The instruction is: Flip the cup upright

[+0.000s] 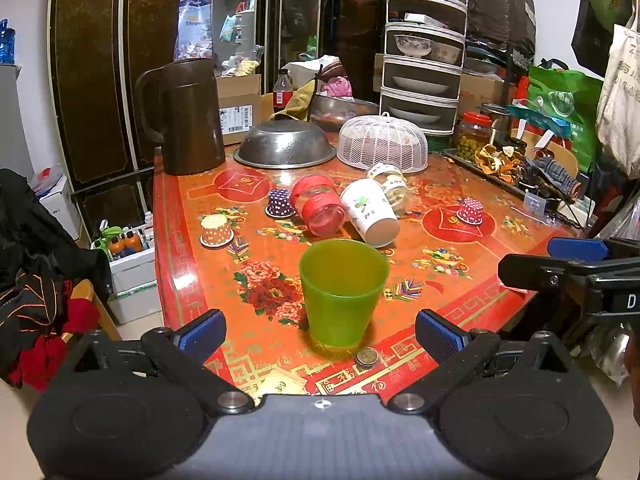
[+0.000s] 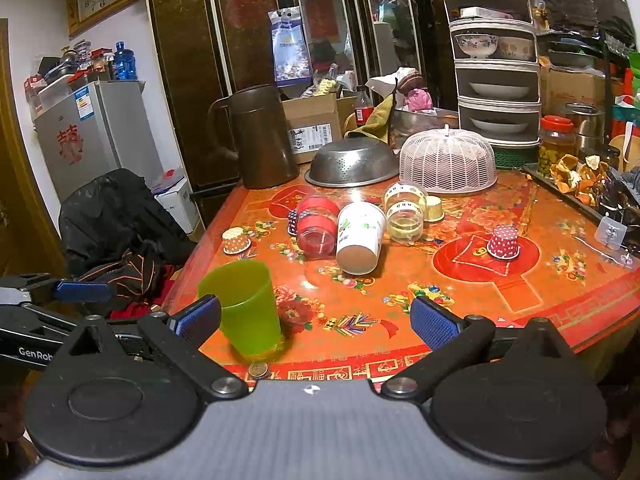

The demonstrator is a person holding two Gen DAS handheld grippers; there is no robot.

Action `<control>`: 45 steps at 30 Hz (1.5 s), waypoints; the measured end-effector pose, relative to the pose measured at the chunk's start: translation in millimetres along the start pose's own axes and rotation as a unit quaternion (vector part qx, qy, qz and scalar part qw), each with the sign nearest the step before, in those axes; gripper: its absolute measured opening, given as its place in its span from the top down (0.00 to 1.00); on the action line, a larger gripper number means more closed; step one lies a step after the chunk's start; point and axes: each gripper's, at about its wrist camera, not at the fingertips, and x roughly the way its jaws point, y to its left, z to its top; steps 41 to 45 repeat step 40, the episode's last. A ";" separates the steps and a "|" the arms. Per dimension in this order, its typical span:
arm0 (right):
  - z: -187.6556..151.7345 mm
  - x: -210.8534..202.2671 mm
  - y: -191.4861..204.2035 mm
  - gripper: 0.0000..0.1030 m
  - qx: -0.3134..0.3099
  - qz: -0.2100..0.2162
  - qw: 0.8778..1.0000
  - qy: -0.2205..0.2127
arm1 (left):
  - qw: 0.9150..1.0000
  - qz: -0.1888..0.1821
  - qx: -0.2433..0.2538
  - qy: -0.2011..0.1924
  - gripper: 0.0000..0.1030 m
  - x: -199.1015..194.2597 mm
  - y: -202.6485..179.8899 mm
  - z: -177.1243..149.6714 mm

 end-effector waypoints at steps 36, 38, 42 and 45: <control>-2.4 0.3 1.7 0.01 -0.002 0.059 0.998 0.010 | 1.000 0.001 0.005 0.000 0.01 1.9 -1.3 -1.5; -2.5 0.7 1.5 0.01 -0.002 0.060 0.998 0.011 | 1.000 0.006 0.011 -0.008 0.01 1.2 -3.1 -2.7; -2.6 0.7 1.5 0.01 -0.002 0.059 0.998 0.011 | 1.000 0.009 0.015 -0.012 0.01 0.9 -4.9 -3.9; -2.6 0.7 1.5 0.01 -0.002 0.059 0.998 0.011 | 1.000 0.009 0.015 -0.012 0.01 0.9 -4.9 -3.9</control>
